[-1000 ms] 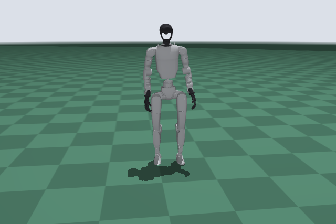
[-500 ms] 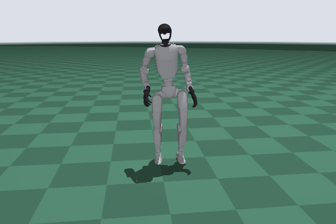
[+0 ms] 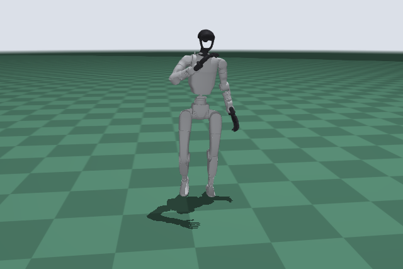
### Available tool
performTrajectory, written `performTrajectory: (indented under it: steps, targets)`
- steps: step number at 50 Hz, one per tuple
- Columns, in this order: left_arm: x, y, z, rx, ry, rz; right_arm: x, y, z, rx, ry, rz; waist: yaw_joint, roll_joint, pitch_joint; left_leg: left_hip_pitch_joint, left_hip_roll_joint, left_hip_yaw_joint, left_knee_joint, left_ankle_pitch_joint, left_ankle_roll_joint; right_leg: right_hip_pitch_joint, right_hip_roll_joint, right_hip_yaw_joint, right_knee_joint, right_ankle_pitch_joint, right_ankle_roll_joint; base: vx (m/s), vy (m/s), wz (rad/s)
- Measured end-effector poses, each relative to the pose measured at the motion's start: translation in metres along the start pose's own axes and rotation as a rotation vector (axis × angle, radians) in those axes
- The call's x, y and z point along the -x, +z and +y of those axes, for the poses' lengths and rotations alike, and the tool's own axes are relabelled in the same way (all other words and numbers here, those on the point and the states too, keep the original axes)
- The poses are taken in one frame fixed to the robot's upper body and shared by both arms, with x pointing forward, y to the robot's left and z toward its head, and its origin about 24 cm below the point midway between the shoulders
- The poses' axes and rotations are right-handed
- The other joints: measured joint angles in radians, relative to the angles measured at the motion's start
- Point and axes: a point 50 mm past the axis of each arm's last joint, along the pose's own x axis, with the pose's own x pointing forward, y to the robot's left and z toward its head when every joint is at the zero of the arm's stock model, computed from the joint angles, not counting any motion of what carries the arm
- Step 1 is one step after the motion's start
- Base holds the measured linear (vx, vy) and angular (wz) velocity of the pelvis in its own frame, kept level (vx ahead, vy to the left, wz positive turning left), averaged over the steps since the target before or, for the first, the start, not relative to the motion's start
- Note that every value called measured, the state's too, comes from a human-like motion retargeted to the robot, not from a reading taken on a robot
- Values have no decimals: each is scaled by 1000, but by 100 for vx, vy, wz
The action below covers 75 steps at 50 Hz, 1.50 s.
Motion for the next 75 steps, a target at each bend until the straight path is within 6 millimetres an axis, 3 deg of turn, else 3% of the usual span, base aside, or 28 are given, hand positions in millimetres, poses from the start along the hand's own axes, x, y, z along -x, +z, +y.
performTrajectory:
  steps: [5,9,14,18,22,27,30,33,37,41,44,48,53,57,60,63,65,68,70,72,75]
  targets:
    - [-5,19,17,10,23,-53,-65,21,-7,398,25,-337,20,-21,-26,5,2,-49,4,-15,-23,-110,-39,-75,-140,46,13,18,-2,54]
    - [-7,39,26,26,52,-126,-101,31,2,647,67,-518,23,-48,-19,36,-22,-114,-7,-24,-33,-114,-66,-81,-428,214,88,25,-5,93]
    - [-8,56,29,-1,84,-196,-124,22,21,906,219,-637,17,-75,28,130,-60,-225,-24,-46,-44,-31,-127,-17,-806,413,211,35,-11,124]
    - [-9,66,35,-39,111,-228,-127,-4,24,1082,371,-638,66,-63,37,186,-2,-261,-11,-100,-85,10,-110,-38,-953,375,233,41,-31,58]
    - [-10,63,54,-48,201,-214,-122,-38,11,1237,487,-570,131,-90,17,236,30,-265,-42,-108,-89,38,-116,-129,-953,322,233,44,-29,17]
    - [-8,56,91,-67,303,-189,-105,-95,-19,1377,640,-373,133,-180,-3,231,31,-280,-20,-95,-75,70,-166,-250,-941,418,233,43,-27,47]
    - [-5,39,105,-47,336,-135,-91,-128,-39,1435,705,-220,119,-202,-17,217,46,-284,28,-67,-75,90,-159,-270,-946,474,233,46,-33,30]
    - [-3,13,101,-10,320,-65,-75,-154,-60,1484,755,-87,95,-194,-43,201,55,-291,75,-13,-67,62,-174,-273,-834,404,233,47,-26,16]
    - [2,-13,103,19,303,2,-57,-177,-86,1566,799,55,68,-210,-35,205,52,-276,130,133,-104,142,-137,-250,-890,383,233,45,-31,-21]
    - [5,-28,101,23,266,35,-36,-192,-112,1642,841,163,57,-251,-30,185,10,-194,201,280,-104,160,-150,-204,-868,346,233,42,-23,-48]
    - [6,-34,96,21,239,44,-17,-201,-136,1694,874,255,41,-268,-29,133,4,-145,300,321,-104,174,-148,-191,-846,310,233,37,-30,-21]
    - [6,-36,81,15,191,38,12,-209,-172,1775,931,408,28,-247,-25,36,26,-104,460,189,-94,198,-96,-181,-827,261,229,31,-34,-32]
    - [4,-30,67,-20,121,12,48,-214,-210,1849,1020,626,43,-222,-33,-98,22,9,500,2,-27,200,-43,-129,-840,251,233,21,-20,-69]
    - [1,-18,57,-49,77,-22,67,-212,-238,1862,1016,833,66,-190,-26,-194,7,70,407,-42,-4,196,-2,-74,-857,255,233,17,-11,-84]
    - [2,-21,39,-44,40,-32,67,-208,-256,1811,909,967,76,-121,-11,-216,0,90,285,-75,4,229,30,-31,-871,247,233,21,-1,-95]
    - [3,-23,24,-23,13,-24,66,-207,-264,1646,715,1133,87,-62,3,-218,-19,57,128,-18,-16,253,53,20,-875,243,233,20,2,-107]
    - [4,-27,20,-9,11,-9,77,-211,-259,1461,566,1235,87,-38,11,-195,-33,15,32,65,-32,275,61,54,-871,236,233,22,11,-95]
    - [6,-35,21,7,23,30,113,-224,-228,1120,385,1348,67,-29,11,-150,-45,-15,-24,140,-35,308,60,89,-860,217,233,24,13,-64]
    - [6,-38,23,17,36,52,146,-230,-196,880,298,1410,46,-31,7,-121,-49,-8,-25,136,-24,331,56,101,-855,203,233,24,10,-31]
    - [5,-34,29,49,46,30,185,-229,-151,618,281,1433,26,-37,8,-86,-45,1,-21,110,-11,362,58,103,-853,189,222,24,6,-15]
    - [5,-19,37,71,49,-33,253,-203,-79,216,237,1527,2,-52,-1,-49,-45,0,-35,91,-4,391,58,98,-852,174,216,22,5,4]
